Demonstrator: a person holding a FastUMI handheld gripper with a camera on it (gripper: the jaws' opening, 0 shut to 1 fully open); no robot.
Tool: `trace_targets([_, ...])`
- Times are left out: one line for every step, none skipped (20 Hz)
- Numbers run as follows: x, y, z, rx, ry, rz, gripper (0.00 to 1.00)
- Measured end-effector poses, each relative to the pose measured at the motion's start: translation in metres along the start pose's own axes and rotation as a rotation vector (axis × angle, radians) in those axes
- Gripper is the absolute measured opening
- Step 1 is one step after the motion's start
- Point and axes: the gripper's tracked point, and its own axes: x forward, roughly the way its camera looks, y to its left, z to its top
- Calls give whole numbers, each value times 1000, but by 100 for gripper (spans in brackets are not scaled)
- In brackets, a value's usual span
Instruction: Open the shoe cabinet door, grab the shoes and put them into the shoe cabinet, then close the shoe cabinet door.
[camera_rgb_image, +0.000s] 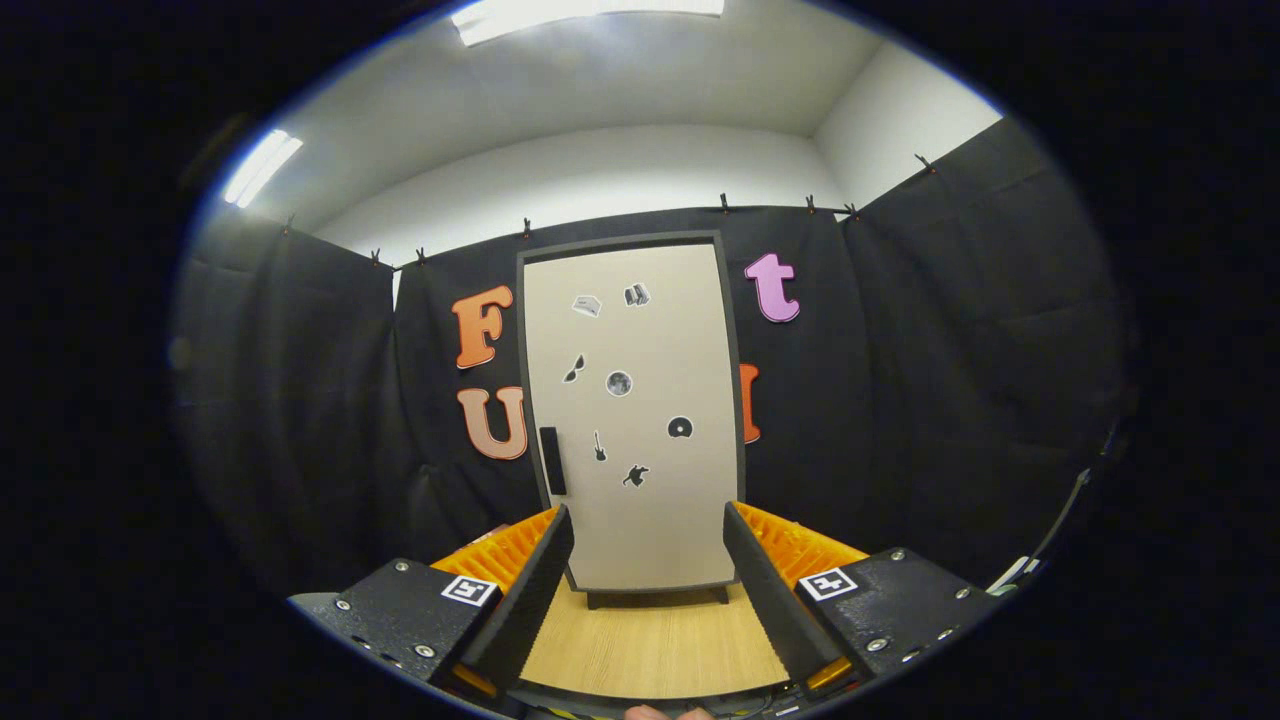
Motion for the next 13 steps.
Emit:
trace_targets([-4, -4, -1, 6, 2, 3, 94])
trace_targets([-8, -8, 0, 18, 1, 5, 94])
trace_targets([-9, -11, 0, 30, 1, 7, 94])
trace_targets([-10, -12, 0, 38, 2, 11, 94])
trace_targets([-11, -13, -1, 39, 3, 13, 94])
trace_targets([-12, -15, -1, 39, 3, 13, 94])
trace_targets([-12, -16, 1, 43, 2, 16, 94])
trace_targets([-13, -15, 2, 50, 0, 22, 94])
trace_targets([-14, -15, 3, 54, -3, 25, 94])
trace_targets([-14, -15, 3, 54, -5, 26, 94])
trace_targets([-15, -15, 3, 51, -5, 29, 94])
trace_targets([-16, -15, 3, 48, -2, 32, 94])
trace_targets([-16, -14, 1, 47, 3, 35, 94])
